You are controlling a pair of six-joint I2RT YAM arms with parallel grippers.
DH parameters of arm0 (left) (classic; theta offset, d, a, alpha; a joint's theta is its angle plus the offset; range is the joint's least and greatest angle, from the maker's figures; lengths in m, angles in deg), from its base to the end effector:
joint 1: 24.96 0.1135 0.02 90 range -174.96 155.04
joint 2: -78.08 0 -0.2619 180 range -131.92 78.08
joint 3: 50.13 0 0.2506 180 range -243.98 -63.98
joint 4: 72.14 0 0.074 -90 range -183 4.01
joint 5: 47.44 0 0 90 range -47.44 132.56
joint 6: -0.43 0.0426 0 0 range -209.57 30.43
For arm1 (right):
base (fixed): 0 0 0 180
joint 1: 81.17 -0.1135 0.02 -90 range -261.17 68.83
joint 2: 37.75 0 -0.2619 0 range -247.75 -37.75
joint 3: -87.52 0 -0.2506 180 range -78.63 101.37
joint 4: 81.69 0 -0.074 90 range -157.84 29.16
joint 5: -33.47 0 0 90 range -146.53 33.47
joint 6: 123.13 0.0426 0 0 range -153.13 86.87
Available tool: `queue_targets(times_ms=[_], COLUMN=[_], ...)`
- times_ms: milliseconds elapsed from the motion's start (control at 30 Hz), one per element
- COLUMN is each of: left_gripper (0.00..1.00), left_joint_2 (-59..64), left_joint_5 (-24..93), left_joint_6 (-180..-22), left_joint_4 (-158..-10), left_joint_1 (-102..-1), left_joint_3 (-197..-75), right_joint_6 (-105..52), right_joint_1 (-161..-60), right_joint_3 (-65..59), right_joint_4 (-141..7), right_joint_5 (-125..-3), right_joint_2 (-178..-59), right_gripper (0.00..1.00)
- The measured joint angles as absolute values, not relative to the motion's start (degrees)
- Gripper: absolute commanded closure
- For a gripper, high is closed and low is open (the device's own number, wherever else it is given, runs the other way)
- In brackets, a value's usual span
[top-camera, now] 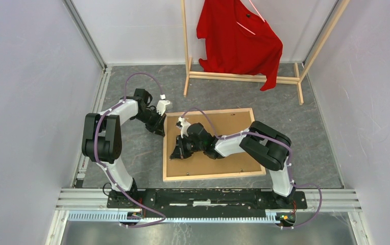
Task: Put the photo into the frame
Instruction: Install the photo frame at the center of the board.
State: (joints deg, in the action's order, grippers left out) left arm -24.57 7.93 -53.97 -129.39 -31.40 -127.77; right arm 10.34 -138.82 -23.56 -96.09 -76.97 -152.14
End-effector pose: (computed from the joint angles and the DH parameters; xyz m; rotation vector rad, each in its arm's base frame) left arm 0.3144 -0.0599 0.1550 1.0430 2.5521 -0.7847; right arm 0.2023 0.3471 0.1146 -0.5412 2.3617 1.3278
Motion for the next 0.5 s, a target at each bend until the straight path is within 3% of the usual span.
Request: queue_targets(times_ms=[500], left_gripper=[0.91], left_joint_2=[-24.2], left_joint_5=[8.0], left_joint_6=[-53.9], left_joint_4=[-129.2], left_joint_1=[-31.4], left_joint_3=[-127.4], right_joint_6=[14.0], right_joint_1=[-138.8], right_joint_3=[-24.0], right_joint_4=[-99.1], right_joint_5=[-76.9], right_joint_2=[-153.3], right_gripper=[0.99])
